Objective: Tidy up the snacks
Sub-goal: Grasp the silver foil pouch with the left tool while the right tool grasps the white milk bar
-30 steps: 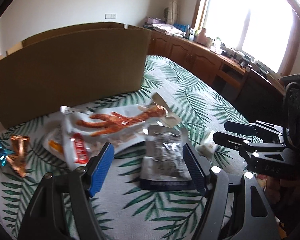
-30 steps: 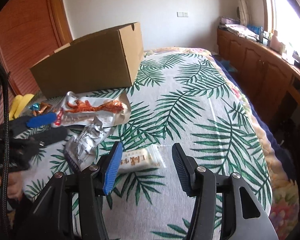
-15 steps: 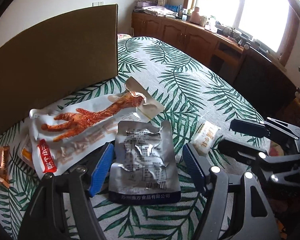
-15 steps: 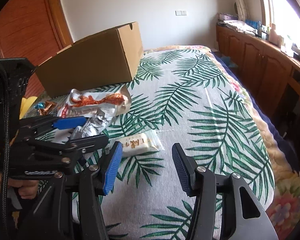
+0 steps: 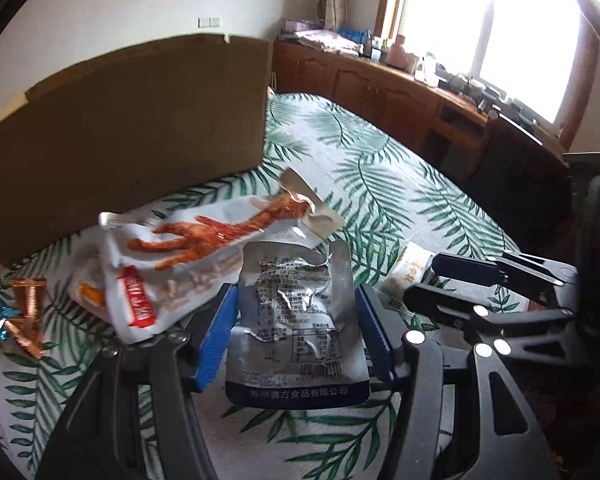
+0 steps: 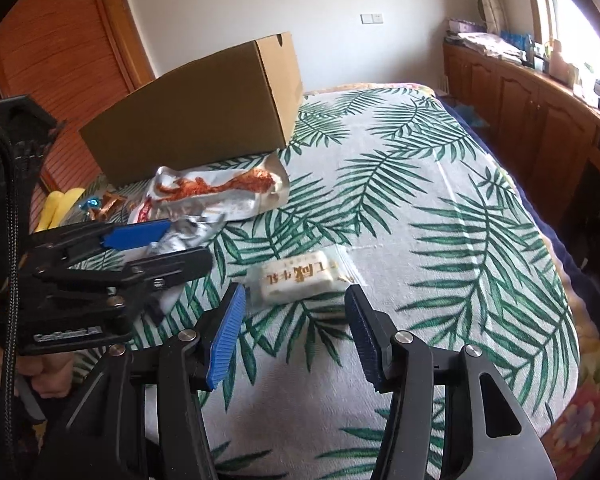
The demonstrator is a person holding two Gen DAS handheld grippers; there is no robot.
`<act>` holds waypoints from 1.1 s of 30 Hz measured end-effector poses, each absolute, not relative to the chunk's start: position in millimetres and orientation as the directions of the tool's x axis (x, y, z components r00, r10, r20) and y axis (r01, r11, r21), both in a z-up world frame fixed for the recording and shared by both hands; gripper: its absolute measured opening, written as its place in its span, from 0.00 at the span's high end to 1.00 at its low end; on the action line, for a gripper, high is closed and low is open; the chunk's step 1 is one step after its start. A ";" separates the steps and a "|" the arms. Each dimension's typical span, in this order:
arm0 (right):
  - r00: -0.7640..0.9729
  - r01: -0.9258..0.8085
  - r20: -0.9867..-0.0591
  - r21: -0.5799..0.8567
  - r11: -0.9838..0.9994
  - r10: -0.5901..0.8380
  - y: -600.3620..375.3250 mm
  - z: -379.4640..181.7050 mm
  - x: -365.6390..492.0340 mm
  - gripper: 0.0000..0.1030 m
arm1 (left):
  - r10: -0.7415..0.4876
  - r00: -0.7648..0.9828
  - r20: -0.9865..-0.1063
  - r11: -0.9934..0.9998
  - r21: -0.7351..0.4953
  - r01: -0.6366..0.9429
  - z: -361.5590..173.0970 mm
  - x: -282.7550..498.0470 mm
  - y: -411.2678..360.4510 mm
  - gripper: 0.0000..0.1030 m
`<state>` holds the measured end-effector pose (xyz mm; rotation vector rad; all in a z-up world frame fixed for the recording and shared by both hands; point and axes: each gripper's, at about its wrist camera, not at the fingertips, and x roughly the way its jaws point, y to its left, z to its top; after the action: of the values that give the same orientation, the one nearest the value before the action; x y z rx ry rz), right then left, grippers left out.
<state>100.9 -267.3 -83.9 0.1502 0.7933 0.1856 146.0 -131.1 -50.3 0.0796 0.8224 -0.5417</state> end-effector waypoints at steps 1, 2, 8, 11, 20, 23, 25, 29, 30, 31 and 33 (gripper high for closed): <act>0.690 -0.104 -0.690 0.202 0.974 0.217 -267.5 -83.5 103.9 0.48 | -0.424 0.561 -0.711 0.865 -0.135 0.483 -48.4 145.4 -127.9 0.43; 0.691 -0.101 -0.691 0.198 0.975 0.212 -267.3 -83.7 106.7 0.49 | -0.421 0.572 -0.705 0.869 -0.133 0.476 -45.8 144.3 -122.7 0.43; 0.691 -0.095 -0.697 0.177 0.980 0.193 -263.2 -84.2 122.9 0.51 | -0.412 0.594 -0.691 0.883 -0.143 0.446 -42.6 146.2 -108.3 0.43; 0.685 -0.099 -0.709 0.139 0.985 0.169 -256.8 -85.1 128.8 0.56 | -0.407 0.604 -0.685 0.889 -0.147 0.433 -41.6 144.9 -101.9 0.43; 0.680 -0.102 -0.724 0.066 0.993 0.118 -251.0 -85.8 125.0 0.76 | -0.393 0.628 -0.672 0.901 -0.145 0.408 -36.1 138.0 -90.8 0.43; 0.680 -0.104 -0.723 0.065 0.992 0.119 -252.3 -84.5 121.1 0.81 | -0.385 0.639 -0.666 0.906 -0.141 0.399 -31.9 133.7 -85.9 0.43; 0.686 -0.105 -0.717 0.067 0.992 0.121 -252.6 -82.6 117.2 0.81 | -0.379 0.647 -0.661 0.910 -0.139 0.391 -29.3 130.7 -83.1 0.43; 0.702 -0.106 -0.701 0.076 0.991 0.129 -252.8 -76.4 107.4 0.81 | -0.367 0.667 -0.648 0.917 -0.133 0.375 -24.0 123.7 -77.5 0.43; 0.705 -0.108 -0.697 0.079 0.991 0.132 -252.8 -74.6 105.5 0.81 | -0.364 0.671 -0.646 0.919 -0.132 0.371 -22.7 122.1 -75.7 0.43; 0.710 -0.111 -0.691 0.080 0.991 0.135 -252.5 -72.0 102.5 0.81 | -0.361 0.676 -0.643 0.921 -0.132 0.367 -21.1 120.4 -74.0 0.43; 0.719 -0.112 -0.681 0.083 0.990 0.139 -252.7 -67.9 98.3 0.81 | -0.355 0.685 -0.636 0.924 -0.130 0.358 -18.0 117.9 -71.9 0.43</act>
<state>98.3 -252.7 -67.9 0.0371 0.7562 0.1388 117.9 -71.9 -18.0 0.0048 0.7117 -0.3997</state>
